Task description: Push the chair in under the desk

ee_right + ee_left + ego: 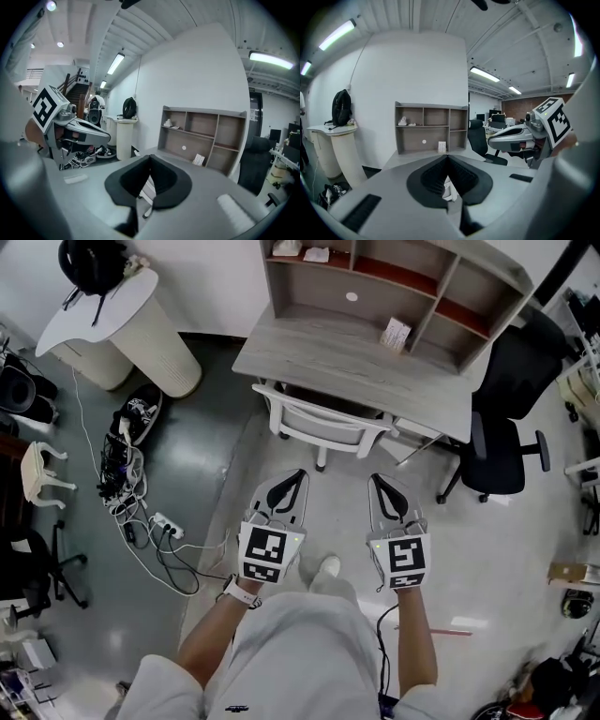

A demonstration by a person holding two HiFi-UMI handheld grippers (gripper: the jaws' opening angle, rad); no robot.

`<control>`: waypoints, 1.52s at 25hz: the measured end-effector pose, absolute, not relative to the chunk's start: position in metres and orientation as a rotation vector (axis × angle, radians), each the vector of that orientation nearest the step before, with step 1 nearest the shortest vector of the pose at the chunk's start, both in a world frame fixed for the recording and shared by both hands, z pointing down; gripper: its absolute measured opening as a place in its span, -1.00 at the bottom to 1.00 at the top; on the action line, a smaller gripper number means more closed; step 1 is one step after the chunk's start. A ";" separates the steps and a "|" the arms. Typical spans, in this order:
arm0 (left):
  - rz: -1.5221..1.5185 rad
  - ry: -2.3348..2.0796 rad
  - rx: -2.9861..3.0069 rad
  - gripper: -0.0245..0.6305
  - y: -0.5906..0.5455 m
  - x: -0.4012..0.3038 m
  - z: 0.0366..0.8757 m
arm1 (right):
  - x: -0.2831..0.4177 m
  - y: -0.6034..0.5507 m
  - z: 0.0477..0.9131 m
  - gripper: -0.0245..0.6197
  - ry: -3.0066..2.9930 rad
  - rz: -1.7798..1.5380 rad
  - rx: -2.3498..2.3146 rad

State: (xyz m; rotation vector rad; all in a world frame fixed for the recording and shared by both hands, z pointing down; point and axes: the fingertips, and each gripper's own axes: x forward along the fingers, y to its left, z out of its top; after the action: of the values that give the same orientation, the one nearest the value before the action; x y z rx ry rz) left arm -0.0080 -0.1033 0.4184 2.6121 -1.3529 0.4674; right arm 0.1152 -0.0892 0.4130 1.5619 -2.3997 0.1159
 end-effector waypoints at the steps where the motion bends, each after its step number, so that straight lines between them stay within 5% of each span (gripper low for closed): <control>1: 0.443 -1.360 2.615 -0.91 -0.099 -0.009 0.411 | 0.115 -0.085 0.408 -0.89 -2.407 0.111 1.572; 17: 0.166 -1.444 2.630 -0.91 -0.046 -0.054 0.340 | 0.117 -0.020 0.358 -0.89 -2.402 -0.031 1.755; 38: 0.166 -1.373 2.669 -0.91 -0.040 -0.046 0.336 | 0.087 -0.022 0.346 -0.89 -2.478 0.051 1.729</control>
State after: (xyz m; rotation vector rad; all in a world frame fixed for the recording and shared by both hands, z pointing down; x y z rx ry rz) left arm -0.0465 -0.0396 0.3358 2.6695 -1.3733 0.1662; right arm 0.0871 -0.0224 0.3464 1.7290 -2.4785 0.0514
